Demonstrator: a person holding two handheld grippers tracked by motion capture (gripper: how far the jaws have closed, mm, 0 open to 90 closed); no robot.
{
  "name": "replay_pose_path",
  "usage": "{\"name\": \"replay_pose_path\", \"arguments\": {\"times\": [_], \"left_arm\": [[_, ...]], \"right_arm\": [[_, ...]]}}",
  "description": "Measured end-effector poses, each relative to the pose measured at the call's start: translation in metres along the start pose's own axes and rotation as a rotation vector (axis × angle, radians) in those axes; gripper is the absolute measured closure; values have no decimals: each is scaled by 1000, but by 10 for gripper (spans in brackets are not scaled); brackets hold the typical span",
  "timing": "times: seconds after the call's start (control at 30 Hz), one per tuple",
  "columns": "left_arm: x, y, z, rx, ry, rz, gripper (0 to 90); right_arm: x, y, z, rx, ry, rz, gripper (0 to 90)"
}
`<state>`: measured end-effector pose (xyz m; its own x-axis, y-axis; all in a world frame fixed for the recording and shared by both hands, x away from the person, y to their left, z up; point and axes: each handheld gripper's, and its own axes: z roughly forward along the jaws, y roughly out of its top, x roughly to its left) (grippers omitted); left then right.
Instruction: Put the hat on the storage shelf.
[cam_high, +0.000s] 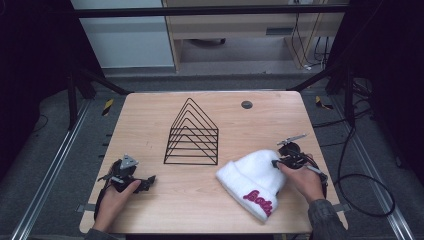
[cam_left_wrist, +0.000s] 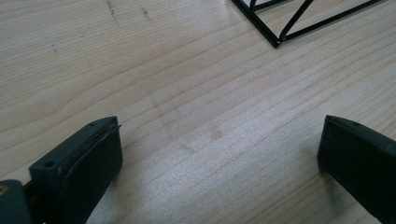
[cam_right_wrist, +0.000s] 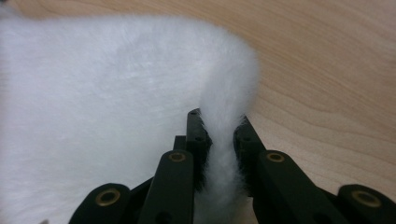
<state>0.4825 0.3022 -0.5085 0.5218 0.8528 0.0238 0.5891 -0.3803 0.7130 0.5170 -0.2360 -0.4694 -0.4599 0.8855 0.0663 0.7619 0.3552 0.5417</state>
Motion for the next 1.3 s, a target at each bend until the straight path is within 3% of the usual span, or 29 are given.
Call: {"name": "replay_pose_path", "arguments": {"times": [0.27,0.3,0.53,0.57,0.63,0.67,0.73,0.97,1.1,1.3], "left_arm": [[0,0,0,0,-1,-1,0],[0,0,0,0,0,-1,0],[0,0,0,1,-2,0,0],[0,0,0,1,-2,1,0],[0,0,0,1,-8,4,0],[-1,0,0,1,-4,8,0],[-1,0,0,-1,-1,11,0],[-2,11,-18,-60,16,-24,40],[-5,26,-38,-136,-2,-9,41],[-10,40,-56,-169,-22,26,46]], "right_arm": [[15,3,-24,-92,-20,-68,826],[21,6,-33,-128,-20,-100,828],[42,13,-57,-220,-5,-170,828],[51,16,-66,-262,5,-205,828],[55,17,-70,-274,9,-211,828],[63,19,-81,-321,21,-233,829],[65,19,-84,-331,20,-232,829],[83,24,-107,-402,31,-297,830],[92,29,-126,-461,46,-333,831],[91,37,-143,-517,68,-372,831]]}}
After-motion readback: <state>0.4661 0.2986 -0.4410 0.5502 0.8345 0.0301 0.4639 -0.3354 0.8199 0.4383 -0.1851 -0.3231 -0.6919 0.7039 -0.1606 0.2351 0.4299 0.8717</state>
